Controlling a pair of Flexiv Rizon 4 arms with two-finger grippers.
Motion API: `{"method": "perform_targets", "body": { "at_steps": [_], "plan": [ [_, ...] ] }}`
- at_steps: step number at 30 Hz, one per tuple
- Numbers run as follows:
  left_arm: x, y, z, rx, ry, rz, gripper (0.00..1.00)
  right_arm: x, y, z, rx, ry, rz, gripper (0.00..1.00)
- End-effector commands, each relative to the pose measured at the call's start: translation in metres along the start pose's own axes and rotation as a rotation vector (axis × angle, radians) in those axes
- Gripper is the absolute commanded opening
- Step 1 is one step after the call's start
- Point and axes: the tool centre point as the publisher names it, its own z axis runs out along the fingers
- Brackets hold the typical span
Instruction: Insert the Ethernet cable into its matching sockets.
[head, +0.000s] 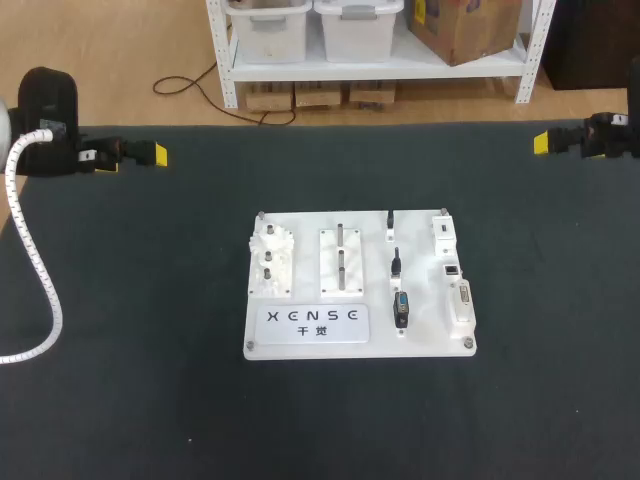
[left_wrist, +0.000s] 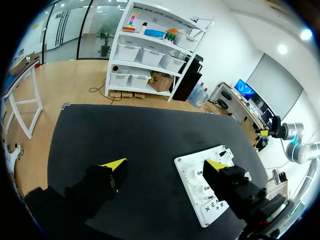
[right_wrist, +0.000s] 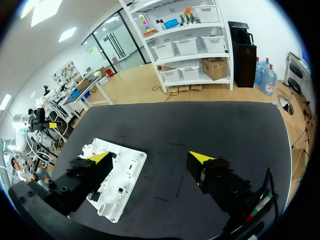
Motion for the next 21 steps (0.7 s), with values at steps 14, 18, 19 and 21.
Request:
{"method": "perform_targets", "body": {
  "at_steps": [14,18,19,21],
  "plan": [
    [-0.006,-0.012,0.004,0.028,-0.013,0.082,1.00,0.000,0.000,-0.001,0.003,0.000,0.000,1.00],
    [-0.014,-0.033,0.013,0.146,-0.046,0.284,1.00,0.000,0.000,-0.001,0.003,0.000,0.000,1.00],
    [-0.015,-0.039,0.015,0.178,-0.045,0.332,1.00,0.000,0.000,-0.001,0.003,0.000,0.000,1.00],
    [-0.015,-0.051,0.021,0.238,-0.046,0.428,1.00,0.000,0.000,-0.001,0.003,0.000,0.000,1.00]
  ]
}}
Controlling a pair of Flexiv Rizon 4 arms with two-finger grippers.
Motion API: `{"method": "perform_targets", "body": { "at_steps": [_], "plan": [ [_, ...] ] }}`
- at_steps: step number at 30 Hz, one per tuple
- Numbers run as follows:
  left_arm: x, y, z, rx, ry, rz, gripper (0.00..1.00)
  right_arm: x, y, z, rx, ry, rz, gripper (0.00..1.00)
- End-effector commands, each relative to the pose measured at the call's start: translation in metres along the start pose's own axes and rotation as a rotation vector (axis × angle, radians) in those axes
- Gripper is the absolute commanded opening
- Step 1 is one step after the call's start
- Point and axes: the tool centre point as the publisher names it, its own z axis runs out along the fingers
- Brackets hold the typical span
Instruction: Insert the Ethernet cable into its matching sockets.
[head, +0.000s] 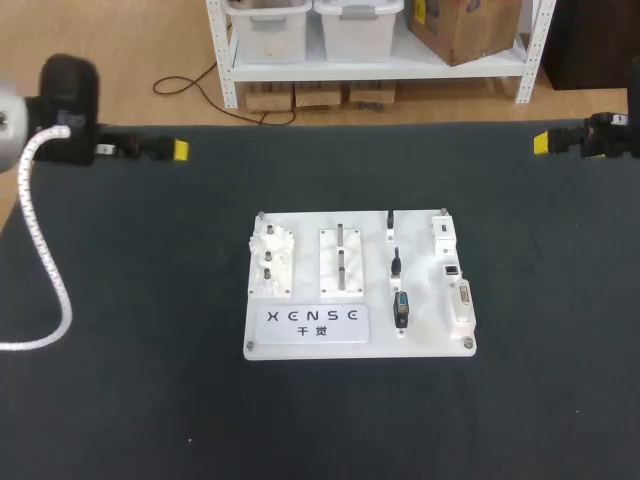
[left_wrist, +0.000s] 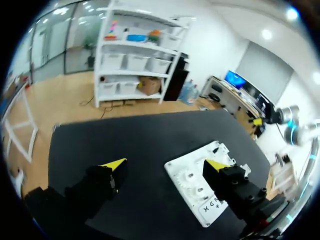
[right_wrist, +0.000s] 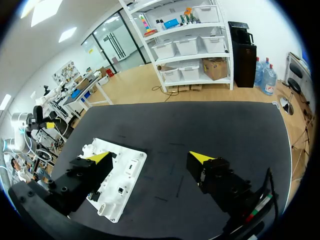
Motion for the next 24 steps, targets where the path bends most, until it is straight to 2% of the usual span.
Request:
{"method": "perform_targets", "body": {
  "at_steps": [1,9,12,17,24],
  "plan": [
    [-0.004,-0.013,0.017,0.211,-0.054,0.276,1.00,0.000,0.001,-0.001,0.002,0.000,0.000,1.00],
    [0.007,-0.060,0.042,0.430,-0.117,0.577,1.00,0.000,0.001,-0.001,0.002,0.000,0.000,1.00],
    [0.016,-0.085,0.047,0.490,-0.163,0.688,1.00,0.000,0.001,-0.001,0.002,0.000,0.000,1.00],
    [0.028,-0.113,0.052,0.532,-0.220,0.830,1.00,0.000,0.001,-0.001,0.002,0.000,0.000,1.00],
    [0.041,-0.144,0.058,0.545,-0.227,0.904,1.00,0.000,0.001,-0.001,0.002,0.000,0.000,1.00]
  ]
}}
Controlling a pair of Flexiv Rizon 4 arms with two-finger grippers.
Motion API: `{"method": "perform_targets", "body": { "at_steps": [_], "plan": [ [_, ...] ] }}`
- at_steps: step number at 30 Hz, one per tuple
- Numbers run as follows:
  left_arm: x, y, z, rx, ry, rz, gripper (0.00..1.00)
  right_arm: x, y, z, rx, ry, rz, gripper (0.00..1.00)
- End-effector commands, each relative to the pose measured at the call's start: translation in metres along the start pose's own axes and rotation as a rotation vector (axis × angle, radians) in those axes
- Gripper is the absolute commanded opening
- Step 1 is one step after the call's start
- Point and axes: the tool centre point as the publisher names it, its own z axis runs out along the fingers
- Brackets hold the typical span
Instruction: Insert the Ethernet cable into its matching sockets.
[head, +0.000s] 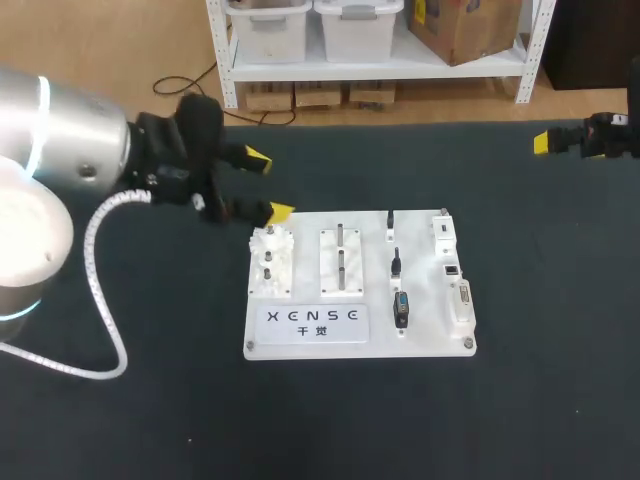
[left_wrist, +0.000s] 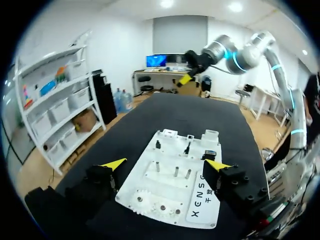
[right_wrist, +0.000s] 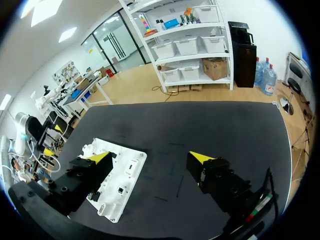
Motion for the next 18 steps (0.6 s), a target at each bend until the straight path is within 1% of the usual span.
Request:
{"method": "perform_targets", "body": {
  "at_steps": [1,4,7,9,18],
  "plan": [
    [0.002,-0.009,0.008,0.088,-0.179,0.256,1.00,0.000,0.000,-0.001,0.002,0.000,0.000,1.00],
    [0.002,-0.018,0.014,0.110,-0.167,0.274,1.00,0.000,0.000,-0.001,0.002,0.000,0.000,1.00],
    [0.005,-0.023,0.024,0.133,-0.150,0.252,1.00,0.000,0.000,-0.001,0.002,0.000,0.000,1.00],
    [0.007,-0.025,0.030,0.145,-0.140,0.254,1.00,0.000,0.000,-0.001,0.002,0.000,0.000,1.00],
    [0.021,-0.029,0.049,0.177,-0.084,0.224,1.00,0.000,0.000,-0.001,0.002,0.000,0.000,1.00]
  ]
}}
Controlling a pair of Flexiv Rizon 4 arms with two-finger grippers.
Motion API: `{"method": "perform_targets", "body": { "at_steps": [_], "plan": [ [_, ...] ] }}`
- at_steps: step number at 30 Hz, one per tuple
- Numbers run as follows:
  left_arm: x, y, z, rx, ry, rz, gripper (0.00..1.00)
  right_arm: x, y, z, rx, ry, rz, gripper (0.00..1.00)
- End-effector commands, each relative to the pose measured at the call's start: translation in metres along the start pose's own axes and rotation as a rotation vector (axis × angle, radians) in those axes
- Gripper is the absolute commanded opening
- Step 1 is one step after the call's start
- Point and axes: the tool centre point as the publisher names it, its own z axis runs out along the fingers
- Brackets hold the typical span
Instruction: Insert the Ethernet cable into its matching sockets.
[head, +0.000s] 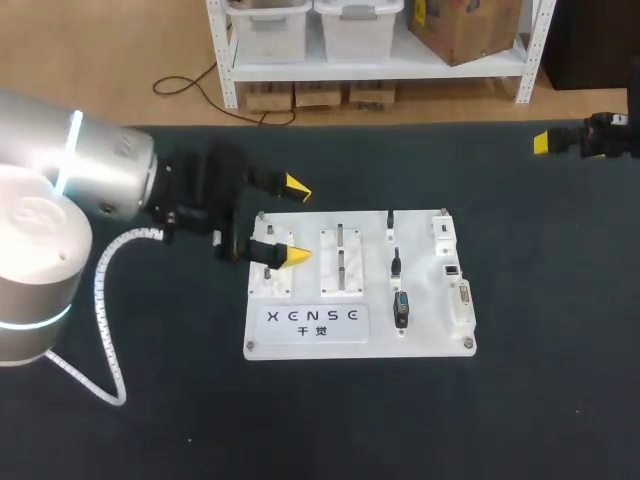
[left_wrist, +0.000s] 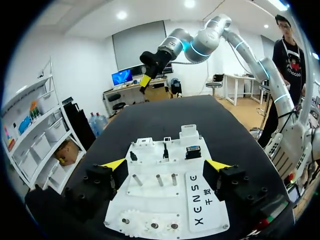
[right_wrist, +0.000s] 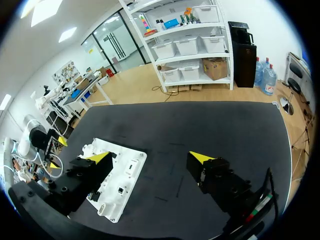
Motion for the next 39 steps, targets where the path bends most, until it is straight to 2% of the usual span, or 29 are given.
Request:
{"method": "perform_targets", "body": {
  "at_steps": [1,14,31,39],
  "plan": [
    [0.007,0.003,0.012,0.013,0.019,-0.007,1.00,0.000,0.000,-0.001,0.002,0.000,0.000,1.00],
    [0.019,-0.001,0.023,0.005,0.099,-0.066,1.00,0.000,0.000,-0.001,0.002,0.000,0.000,1.00],
    [0.019,-0.001,0.023,0.005,0.099,-0.066,1.00,0.000,0.000,-0.001,0.002,0.000,0.000,1.00],
    [0.019,-0.001,0.023,0.005,0.099,-0.066,1.00,0.001,0.059,0.026,0.057,0.071,-0.023,1.00]
  ]
}}
